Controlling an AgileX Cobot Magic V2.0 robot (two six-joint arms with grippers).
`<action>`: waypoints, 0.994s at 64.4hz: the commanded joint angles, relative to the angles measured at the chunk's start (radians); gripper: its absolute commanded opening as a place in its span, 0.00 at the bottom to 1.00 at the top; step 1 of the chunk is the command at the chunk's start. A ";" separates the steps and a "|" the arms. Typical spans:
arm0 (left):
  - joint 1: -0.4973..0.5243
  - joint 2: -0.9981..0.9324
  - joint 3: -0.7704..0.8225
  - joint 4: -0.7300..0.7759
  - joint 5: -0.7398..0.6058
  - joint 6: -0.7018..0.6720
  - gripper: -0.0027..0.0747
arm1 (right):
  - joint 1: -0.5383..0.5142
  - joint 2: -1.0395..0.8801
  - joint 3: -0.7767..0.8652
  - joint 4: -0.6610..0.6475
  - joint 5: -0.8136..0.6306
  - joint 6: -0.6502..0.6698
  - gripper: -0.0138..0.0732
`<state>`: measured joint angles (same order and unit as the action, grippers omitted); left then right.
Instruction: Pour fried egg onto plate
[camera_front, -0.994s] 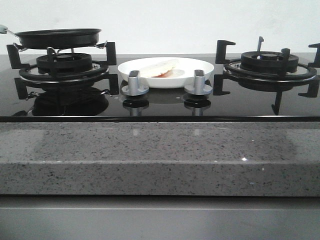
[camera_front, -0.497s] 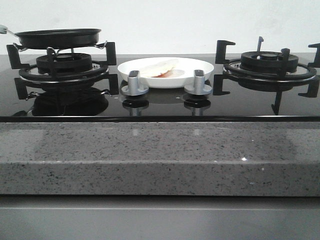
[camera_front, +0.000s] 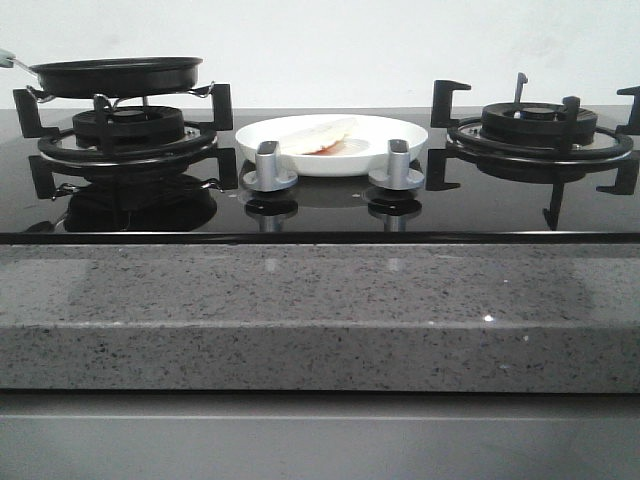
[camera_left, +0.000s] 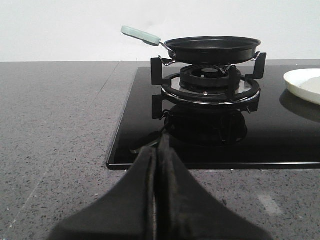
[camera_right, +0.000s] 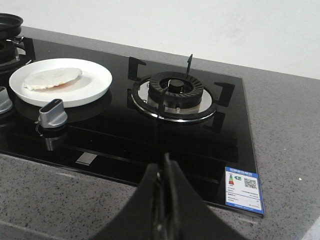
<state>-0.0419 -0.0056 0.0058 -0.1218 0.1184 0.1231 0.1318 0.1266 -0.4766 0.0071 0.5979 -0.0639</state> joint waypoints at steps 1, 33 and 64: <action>-0.009 -0.017 0.005 -0.008 -0.089 -0.007 0.01 | -0.007 0.012 -0.024 0.000 -0.083 -0.004 0.08; -0.009 -0.017 0.005 -0.008 -0.089 -0.007 0.01 | -0.011 0.012 0.046 -0.007 -0.244 -0.004 0.08; -0.009 -0.017 0.005 -0.008 -0.089 -0.007 0.01 | -0.154 -0.157 0.498 0.029 -0.563 -0.004 0.08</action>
<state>-0.0419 -0.0056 0.0058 -0.1218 0.1179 0.1231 -0.0133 -0.0048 0.0213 0.0277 0.1002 -0.0639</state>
